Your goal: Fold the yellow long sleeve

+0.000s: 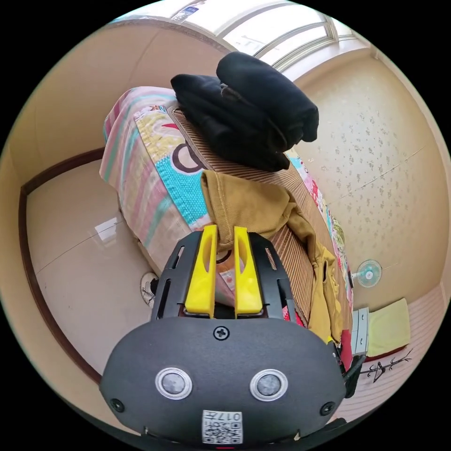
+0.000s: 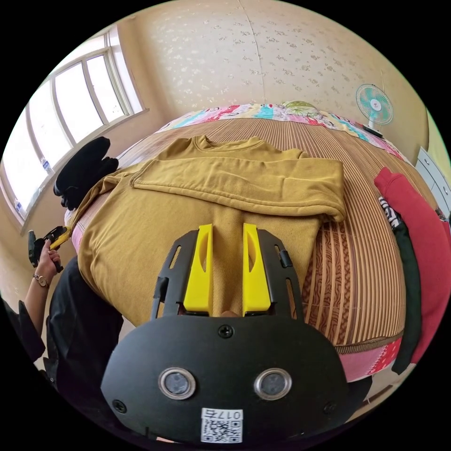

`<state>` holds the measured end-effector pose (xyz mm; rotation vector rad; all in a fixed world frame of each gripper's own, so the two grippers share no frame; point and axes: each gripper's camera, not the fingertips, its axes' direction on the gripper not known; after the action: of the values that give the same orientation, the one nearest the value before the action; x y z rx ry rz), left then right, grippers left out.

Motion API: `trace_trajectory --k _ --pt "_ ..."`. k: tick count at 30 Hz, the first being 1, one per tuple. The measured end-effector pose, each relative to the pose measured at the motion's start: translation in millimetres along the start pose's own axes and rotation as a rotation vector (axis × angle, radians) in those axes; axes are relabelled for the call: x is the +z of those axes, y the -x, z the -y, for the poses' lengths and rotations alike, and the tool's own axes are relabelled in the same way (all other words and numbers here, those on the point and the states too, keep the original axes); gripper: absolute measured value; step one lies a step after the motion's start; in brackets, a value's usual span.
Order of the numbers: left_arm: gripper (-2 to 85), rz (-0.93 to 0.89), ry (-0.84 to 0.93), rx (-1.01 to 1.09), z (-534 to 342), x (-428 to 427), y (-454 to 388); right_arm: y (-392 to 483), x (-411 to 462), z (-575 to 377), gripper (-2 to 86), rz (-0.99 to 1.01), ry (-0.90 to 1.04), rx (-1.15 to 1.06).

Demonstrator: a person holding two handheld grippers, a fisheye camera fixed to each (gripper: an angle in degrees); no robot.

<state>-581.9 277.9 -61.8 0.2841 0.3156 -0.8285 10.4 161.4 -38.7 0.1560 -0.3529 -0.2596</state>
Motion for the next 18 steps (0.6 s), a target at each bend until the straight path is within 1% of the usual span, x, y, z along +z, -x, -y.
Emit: trace_trajectory --k 2,4,5,7,8,10,11,13,14,16,17,18 --pt "4.9 0.016 -0.084 0.014 -8 -24 -7 -4 -1 -3 9.5 0.015 -0.004 0.004" --pt "4.5 0.078 -0.299 0.087 -19 -74 -30 -6 -1 -4 9.4 0.024 -0.007 0.006" --pt "4.5 0.088 -0.336 0.123 -19 -86 -38 -7 -1 -5 9.4 0.028 -0.005 0.004" --pt "4.3 0.114 -0.437 0.261 -14 -127 -74 -8 -1 -8 9.4 0.04 -0.007 -0.002" --pt "4.3 0.105 -0.451 0.291 -12 -134 -84 -9 -1 -9 9.4 0.049 -0.009 -0.007" --pt "4.2 0.032 -0.502 0.4 -3 -158 -129 -9 0 -10 9.3 0.054 -0.009 -0.015" --pt "4.1 0.008 -0.509 0.426 -1 -162 -142 -9 0 -11 9.2 0.051 -0.009 -0.018" --pt "3.8 -0.113 -0.509 0.525 3 -163 -206 -9 2 -12 9.1 0.048 -0.01 -0.022" --pt "3.7 -0.15 -0.5 0.553 2 -159 -225 -10 2 -13 9.1 0.05 -0.012 -0.022" --pt "3.5 -0.3 -0.423 0.677 -11 -131 -309 -11 3 -15 9.0 0.056 -0.015 -0.02" --pt "3.4 -0.337 -0.395 0.706 -18 -121 -332 -13 4 -15 9.0 0.062 -0.016 -0.017" --pt "3.2 -0.405 -0.333 0.753 -35 -100 -376 -13 4 -15 9.0 0.065 -0.016 -0.016"
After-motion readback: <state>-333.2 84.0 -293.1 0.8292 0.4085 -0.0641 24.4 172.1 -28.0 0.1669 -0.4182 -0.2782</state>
